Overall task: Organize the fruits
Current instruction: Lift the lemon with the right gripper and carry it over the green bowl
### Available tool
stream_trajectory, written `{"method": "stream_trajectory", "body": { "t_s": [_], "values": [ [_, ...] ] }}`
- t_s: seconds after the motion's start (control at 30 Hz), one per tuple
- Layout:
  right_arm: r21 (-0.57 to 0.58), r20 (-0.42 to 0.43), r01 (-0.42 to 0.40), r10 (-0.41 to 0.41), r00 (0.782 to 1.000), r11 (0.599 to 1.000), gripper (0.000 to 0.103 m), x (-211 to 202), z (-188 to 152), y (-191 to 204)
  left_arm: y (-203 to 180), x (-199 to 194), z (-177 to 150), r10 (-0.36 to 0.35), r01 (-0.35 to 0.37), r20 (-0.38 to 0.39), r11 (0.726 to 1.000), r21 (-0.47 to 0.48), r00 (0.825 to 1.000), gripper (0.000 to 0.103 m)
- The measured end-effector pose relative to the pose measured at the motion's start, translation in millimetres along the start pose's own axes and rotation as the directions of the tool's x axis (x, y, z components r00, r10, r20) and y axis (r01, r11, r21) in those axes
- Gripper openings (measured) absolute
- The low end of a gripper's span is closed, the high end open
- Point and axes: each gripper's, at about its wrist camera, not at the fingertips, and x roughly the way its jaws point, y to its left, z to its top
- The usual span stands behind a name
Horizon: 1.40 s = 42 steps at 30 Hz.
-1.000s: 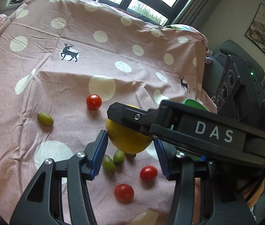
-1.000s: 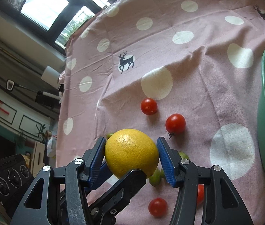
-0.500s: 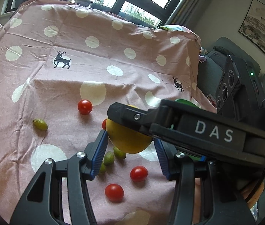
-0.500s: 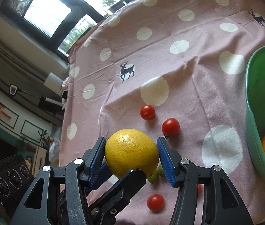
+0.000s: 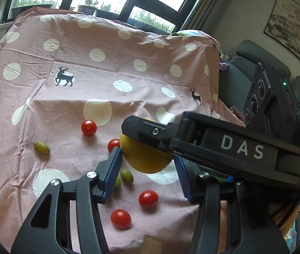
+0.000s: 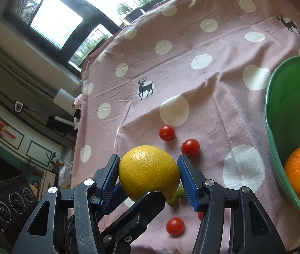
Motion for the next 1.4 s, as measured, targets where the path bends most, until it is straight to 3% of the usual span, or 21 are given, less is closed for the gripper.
{"method": "stream_trajectory", "body": {
  "t_s": [0.83,1.4],
  "values": [
    [0.043,0.121,-0.009,0.004,0.993,0.999,0.058,-44.2,2.9,-13.7,-40.5,-0.5,5.5,-0.054,0.051,0.028,0.993,0.107,0.998,0.050],
    [0.103,0.206,0.033,-0.054,0.977,0.994,0.058,-74.0,5.8,-34.4,-69.0,16.5,11.6,-0.144,0.141,0.001,0.973,0.181,0.990,0.050]
  ]
}}
